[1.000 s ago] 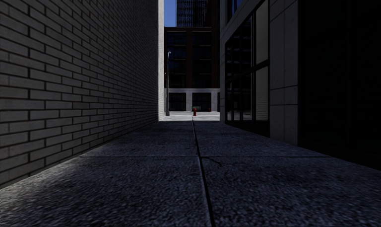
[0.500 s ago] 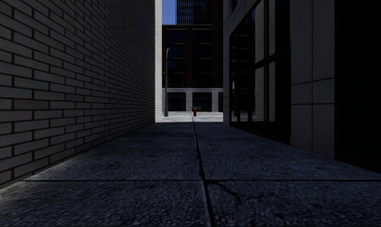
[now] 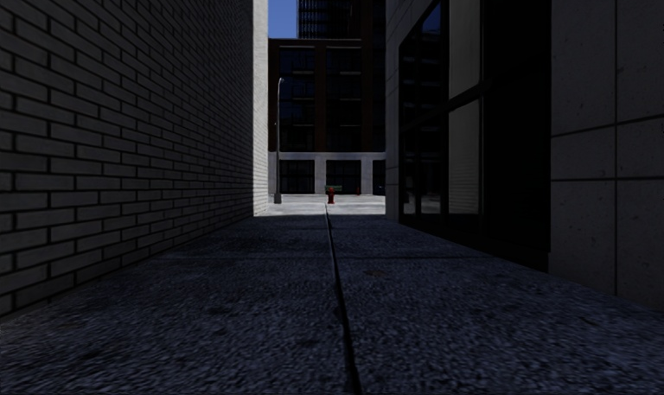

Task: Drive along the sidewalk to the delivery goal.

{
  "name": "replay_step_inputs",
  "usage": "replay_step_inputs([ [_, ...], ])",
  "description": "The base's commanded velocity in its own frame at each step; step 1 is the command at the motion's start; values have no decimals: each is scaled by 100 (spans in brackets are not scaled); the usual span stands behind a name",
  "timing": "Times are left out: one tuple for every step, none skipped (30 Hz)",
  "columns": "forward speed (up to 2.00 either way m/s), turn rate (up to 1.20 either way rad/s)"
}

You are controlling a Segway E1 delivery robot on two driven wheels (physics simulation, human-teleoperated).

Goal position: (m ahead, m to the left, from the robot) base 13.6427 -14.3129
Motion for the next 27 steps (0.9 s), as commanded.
replay_step_inputs([
  [200,0],
  [200,0],
  [200,0],
  [200,0],
  [200,0],
  [200,0],
  [200,0],
  [200,0],
  [200,0],
  [200,0],
  [200,0],
  [200,0],
  [200,0],
  [200,0],
  [200,0],
  [200,0],
  [200,0],
  [200,0],
  [200,0],
  [200,0],
  [200,0],
  [200,0],
  [200,0],
  [200,0],
  [200,0],
  [200,0],
  [200,0],
])
